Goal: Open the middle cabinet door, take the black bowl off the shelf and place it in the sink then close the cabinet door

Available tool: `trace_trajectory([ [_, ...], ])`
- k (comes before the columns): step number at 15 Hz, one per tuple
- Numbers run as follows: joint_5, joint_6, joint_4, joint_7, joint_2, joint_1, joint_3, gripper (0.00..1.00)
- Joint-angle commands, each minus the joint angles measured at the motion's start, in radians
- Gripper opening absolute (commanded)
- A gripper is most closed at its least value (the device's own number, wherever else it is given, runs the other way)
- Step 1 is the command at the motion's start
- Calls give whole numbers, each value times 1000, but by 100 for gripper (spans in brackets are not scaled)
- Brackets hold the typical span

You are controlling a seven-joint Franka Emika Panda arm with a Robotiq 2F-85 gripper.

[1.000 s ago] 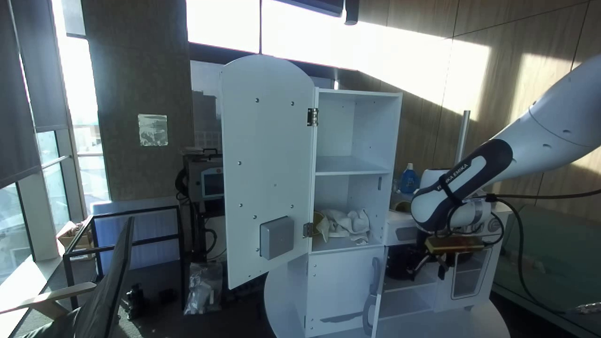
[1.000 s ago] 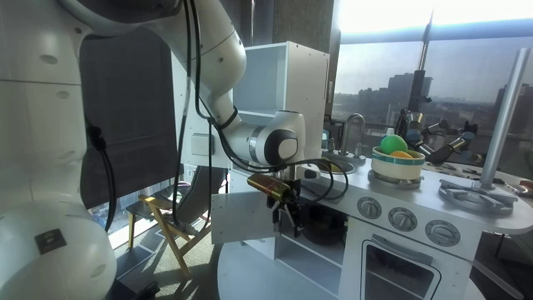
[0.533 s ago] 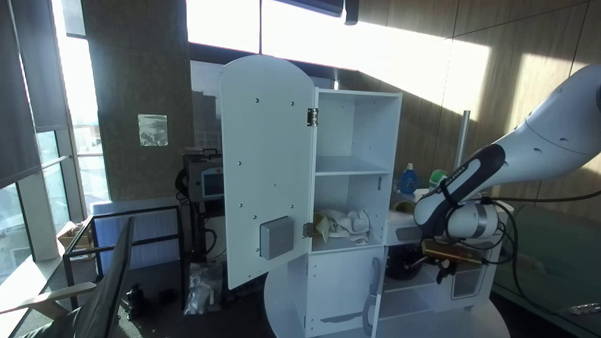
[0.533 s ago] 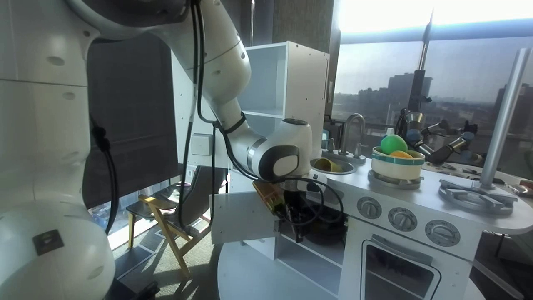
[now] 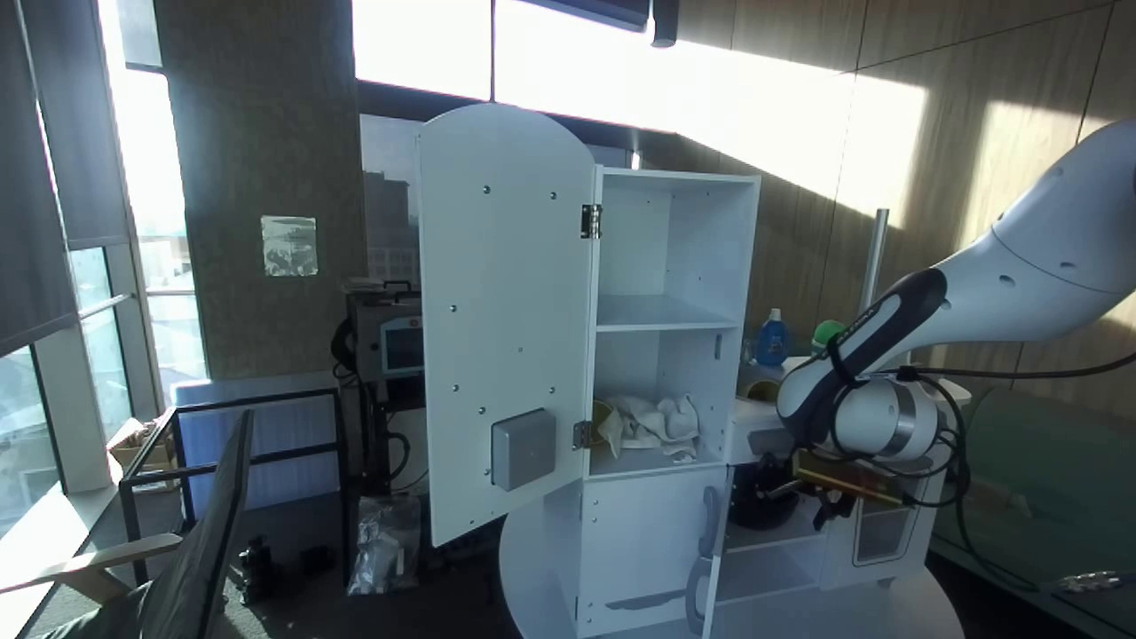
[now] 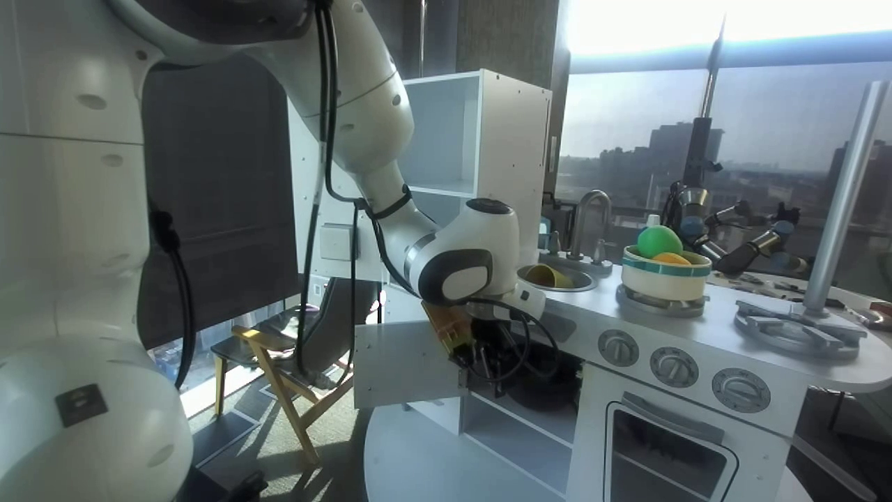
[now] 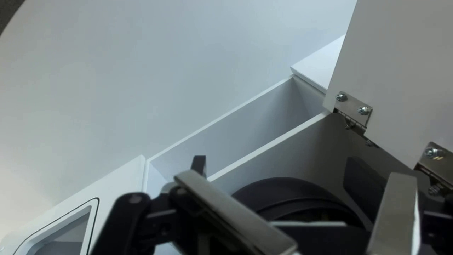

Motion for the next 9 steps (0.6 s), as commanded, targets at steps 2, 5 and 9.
trace_trajectory([
  [2, 54, -25, 47, 14, 19, -10, -3, 100],
  [5, 104, -31, 76, 39, 41, -30, -20, 100],
  [9, 164, 39, 54, -154, 68, -62, -8, 100],
])
